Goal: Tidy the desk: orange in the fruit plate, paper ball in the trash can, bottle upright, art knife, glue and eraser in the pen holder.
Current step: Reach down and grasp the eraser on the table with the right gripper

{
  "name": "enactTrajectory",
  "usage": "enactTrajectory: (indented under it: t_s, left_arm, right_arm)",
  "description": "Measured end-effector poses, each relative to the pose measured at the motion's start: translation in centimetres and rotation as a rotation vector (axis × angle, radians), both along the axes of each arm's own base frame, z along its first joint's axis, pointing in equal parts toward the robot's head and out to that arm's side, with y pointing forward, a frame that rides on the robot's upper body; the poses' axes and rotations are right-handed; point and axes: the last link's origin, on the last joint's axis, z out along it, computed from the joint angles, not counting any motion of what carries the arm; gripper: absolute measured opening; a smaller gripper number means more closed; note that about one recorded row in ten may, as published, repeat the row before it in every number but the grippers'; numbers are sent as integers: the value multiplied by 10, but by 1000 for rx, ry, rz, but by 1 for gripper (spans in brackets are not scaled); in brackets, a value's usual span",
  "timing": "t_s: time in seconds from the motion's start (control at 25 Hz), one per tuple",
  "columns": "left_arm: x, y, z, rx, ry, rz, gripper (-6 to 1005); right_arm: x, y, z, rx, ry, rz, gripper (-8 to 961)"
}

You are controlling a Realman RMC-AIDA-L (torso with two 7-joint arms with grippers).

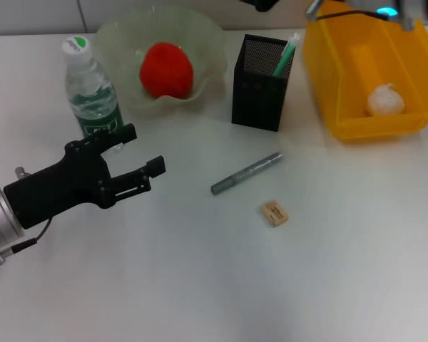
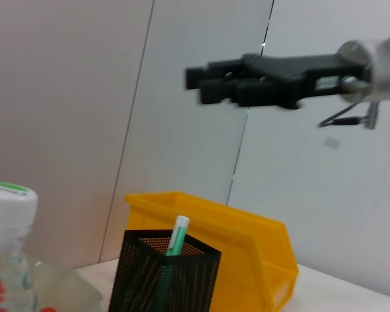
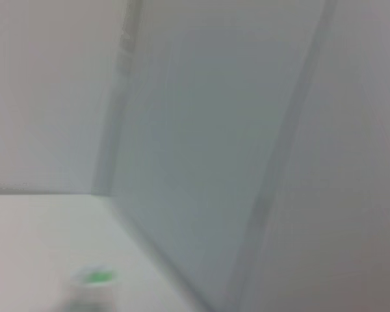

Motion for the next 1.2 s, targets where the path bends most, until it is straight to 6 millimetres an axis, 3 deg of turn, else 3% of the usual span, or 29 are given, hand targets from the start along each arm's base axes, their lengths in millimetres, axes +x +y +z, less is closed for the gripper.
enactTrajectory:
  t_s: [0.12, 0.4, 0.52, 0.72, 1.2]
  left_arm:
    - [0, -2, -1, -10, 2, -7, 859]
    - [1, -3, -3, -28, 9, -17, 859]
    - [1, -6, -6, -41, 11, -22, 859]
    - [3, -9, -10, -84, 10, -28, 859]
    - [4, -10, -12, -101, -1, -14, 859]
  right_arm:
    - [3, -17, 15, -204, -33, 5, 454]
    - [21, -23, 17, -401, -293, -82, 454]
    - [28, -18, 7, -483, -457, -103, 453]
    - [30, -4, -11, -538, -584, -101, 453]
    - [44, 10, -47, -589, -715, 35, 453]
